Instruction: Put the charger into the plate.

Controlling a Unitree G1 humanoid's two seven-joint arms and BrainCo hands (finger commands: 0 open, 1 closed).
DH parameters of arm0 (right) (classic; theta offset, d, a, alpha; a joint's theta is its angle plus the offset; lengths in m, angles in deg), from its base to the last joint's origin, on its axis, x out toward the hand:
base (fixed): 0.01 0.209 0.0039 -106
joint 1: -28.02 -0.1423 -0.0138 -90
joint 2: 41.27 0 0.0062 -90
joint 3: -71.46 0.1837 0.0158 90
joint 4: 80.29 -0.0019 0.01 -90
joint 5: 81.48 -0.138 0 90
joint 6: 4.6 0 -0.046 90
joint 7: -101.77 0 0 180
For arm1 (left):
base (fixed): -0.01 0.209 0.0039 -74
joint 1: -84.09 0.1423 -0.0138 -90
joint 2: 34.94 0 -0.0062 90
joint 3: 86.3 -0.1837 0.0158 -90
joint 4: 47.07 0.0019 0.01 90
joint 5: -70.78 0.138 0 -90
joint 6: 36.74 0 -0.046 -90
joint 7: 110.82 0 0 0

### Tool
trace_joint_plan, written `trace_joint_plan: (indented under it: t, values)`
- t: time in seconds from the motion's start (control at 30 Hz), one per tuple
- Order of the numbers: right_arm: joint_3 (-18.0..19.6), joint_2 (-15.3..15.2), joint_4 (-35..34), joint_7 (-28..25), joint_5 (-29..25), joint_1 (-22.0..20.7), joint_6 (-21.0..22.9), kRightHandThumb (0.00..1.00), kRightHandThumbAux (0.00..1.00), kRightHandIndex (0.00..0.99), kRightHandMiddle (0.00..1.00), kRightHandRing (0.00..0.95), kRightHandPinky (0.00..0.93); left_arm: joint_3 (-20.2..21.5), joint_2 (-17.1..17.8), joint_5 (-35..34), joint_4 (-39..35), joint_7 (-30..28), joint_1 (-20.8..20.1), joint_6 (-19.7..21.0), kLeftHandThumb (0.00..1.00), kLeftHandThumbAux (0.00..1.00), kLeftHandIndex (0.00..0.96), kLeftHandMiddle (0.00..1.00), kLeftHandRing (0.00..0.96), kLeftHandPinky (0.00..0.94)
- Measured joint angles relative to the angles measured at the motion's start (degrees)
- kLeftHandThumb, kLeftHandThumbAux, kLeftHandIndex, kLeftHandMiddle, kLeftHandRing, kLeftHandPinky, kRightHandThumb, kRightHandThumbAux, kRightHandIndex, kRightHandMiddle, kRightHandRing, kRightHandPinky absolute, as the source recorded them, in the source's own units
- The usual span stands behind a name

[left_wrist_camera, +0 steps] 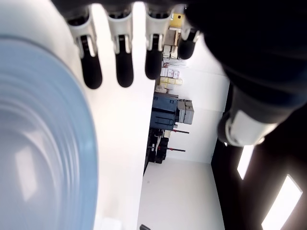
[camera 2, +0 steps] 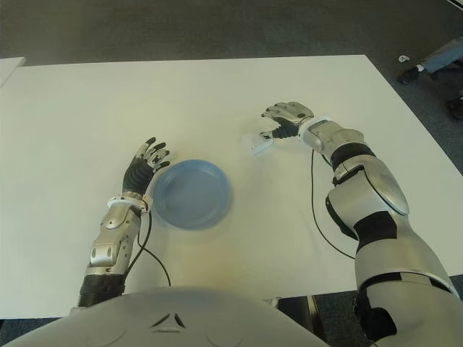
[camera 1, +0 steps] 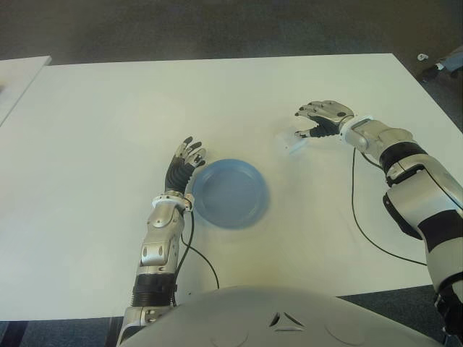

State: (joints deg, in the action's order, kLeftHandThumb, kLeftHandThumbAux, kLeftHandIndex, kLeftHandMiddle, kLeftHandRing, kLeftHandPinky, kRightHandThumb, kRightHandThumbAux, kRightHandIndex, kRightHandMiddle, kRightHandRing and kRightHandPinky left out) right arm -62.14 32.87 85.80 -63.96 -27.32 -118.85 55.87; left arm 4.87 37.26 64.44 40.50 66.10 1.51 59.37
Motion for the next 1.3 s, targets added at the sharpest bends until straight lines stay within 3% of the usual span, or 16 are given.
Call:
trace_joint_plan:
  t: [0.97,1.3]
  values:
    - [-1.2,0.9,0.3,2.3,0.1,2.3,0.2,0.409,0.127,0.000,0.000,0.000,0.000,0.0,-0.1,-1.1,0.3,-0.5,0.0,-0.3,0.093,0.585,0.087,0.167,0.201,0.250]
    - [-2.6,1.3,0.2,5.2,0.7,3.0,-0.8,0.415,0.141,0.000,0.000,0.000,0.000,-0.1,-0.1,-1.0,0.1,-0.5,0.1,-0.3,0.091,0.587,0.089,0.173,0.213,0.266]
